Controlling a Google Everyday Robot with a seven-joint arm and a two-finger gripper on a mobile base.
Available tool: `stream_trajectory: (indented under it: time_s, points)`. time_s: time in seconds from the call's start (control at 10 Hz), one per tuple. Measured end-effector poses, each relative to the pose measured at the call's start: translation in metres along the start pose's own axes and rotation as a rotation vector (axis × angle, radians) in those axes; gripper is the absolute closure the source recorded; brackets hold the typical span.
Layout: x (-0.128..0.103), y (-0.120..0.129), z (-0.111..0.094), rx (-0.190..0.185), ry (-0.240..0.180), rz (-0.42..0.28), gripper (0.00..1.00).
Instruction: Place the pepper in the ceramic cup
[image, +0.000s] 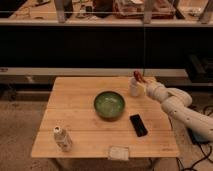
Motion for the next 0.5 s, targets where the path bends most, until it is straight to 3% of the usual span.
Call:
stream_trajectory:
  time_s: [0.1, 0.5]
  points:
    - [0.0009, 0.0003, 0.0003, 0.000, 0.000, -0.004, 0.21]
    - [-0.0006, 0.0021, -0.0009, -0.002, -0.003, -0.008, 0.20]
